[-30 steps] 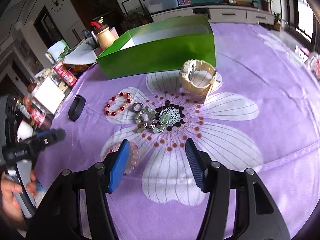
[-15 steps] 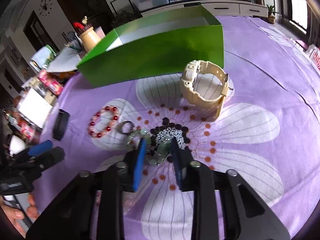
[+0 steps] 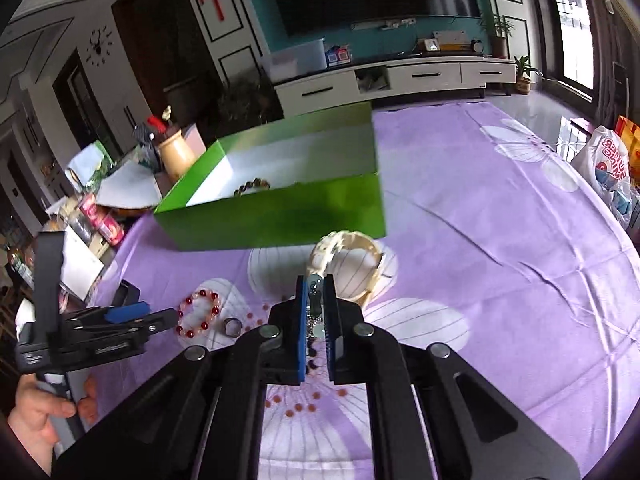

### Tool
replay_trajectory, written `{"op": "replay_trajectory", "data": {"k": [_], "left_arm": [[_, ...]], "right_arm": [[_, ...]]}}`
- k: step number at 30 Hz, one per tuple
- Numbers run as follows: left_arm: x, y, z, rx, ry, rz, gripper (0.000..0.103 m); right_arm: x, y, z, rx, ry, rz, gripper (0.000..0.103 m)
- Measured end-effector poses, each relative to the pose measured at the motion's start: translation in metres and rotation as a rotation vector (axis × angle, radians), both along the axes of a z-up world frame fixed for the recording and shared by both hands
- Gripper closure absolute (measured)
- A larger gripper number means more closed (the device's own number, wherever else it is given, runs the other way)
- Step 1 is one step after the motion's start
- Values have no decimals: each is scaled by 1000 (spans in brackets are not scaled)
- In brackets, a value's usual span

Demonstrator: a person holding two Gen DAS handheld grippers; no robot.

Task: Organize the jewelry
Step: 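Grasp the silver chain pendant with the right tool while the left tool grasps the red bead bracelet, then carry pendant and red bracelet into the green box and open both tools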

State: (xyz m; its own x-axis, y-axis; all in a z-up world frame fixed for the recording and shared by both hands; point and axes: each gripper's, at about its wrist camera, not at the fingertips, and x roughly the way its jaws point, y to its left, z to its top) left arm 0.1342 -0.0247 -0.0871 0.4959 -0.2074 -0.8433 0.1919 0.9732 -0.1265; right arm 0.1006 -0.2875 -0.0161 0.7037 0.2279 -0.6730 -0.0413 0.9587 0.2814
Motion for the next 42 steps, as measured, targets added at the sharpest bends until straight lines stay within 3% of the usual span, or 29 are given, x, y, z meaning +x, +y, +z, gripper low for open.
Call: {"op": "replay_trajectory", "data": {"k": [11, 19, 22, 30, 42], "left_arm": [[13, -21, -8, 119, -37, -64, 62], [11, -27, -7, 65, -42, -146, 96], [13, -22, -5, -23, -13, -150, 96], [5, -8, 30, -174, -58, -133, 96], [-7, -4, 77, -265, -107, -137, 96]], "right_arm": [[-5, -13, -9, 50, 9, -13, 96], [-7, -13, -7, 51, -11, -14, 96], [-8, -14, -7, 47, -10, -15, 96], [-13, -16, 1, 51, -27, -19, 96], [-18, -9, 21, 37, -62, 3, 96]]}}
